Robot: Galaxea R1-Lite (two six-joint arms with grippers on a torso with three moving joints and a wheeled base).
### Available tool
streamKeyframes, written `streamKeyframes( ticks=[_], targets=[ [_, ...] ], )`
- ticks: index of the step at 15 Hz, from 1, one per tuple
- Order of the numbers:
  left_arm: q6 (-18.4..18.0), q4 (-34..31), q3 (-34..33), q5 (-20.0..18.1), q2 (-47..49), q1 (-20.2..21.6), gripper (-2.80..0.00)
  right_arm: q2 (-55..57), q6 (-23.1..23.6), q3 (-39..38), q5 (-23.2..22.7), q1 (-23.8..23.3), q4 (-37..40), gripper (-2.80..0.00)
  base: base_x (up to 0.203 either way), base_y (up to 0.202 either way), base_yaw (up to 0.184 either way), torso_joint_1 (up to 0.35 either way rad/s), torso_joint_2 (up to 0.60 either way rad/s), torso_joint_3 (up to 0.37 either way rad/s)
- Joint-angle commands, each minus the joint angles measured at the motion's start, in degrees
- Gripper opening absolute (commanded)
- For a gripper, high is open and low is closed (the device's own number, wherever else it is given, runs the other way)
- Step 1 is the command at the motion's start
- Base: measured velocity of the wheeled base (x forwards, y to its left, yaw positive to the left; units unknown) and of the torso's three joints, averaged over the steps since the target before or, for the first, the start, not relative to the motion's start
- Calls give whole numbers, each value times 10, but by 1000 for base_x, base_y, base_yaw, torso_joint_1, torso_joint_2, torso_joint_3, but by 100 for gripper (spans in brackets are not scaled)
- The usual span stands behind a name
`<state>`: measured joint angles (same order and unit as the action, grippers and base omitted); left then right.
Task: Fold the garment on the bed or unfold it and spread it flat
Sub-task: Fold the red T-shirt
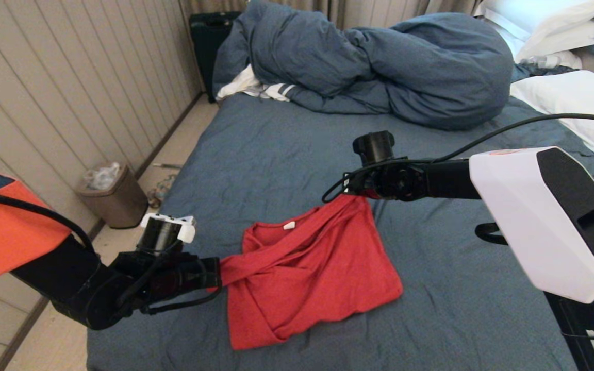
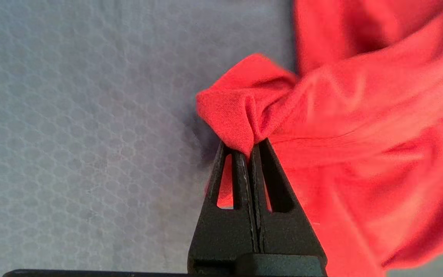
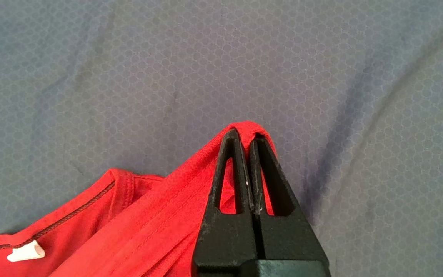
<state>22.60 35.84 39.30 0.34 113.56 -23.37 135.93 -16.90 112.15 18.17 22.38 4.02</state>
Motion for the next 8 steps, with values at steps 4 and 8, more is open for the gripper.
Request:
streamKeyframes(
  ticks=[4, 8],
  targets=[
    [2, 43, -26, -1, -88, -9, -280, -1, 1, 1, 1, -3, -23, -280, 0, 0, 0, 0, 0, 0],
    [0, 56, -14, 0, -103, -12, -280, -1, 1, 0, 2, -3, -31, -280, 0, 0, 0, 0, 0, 0]
  ],
)
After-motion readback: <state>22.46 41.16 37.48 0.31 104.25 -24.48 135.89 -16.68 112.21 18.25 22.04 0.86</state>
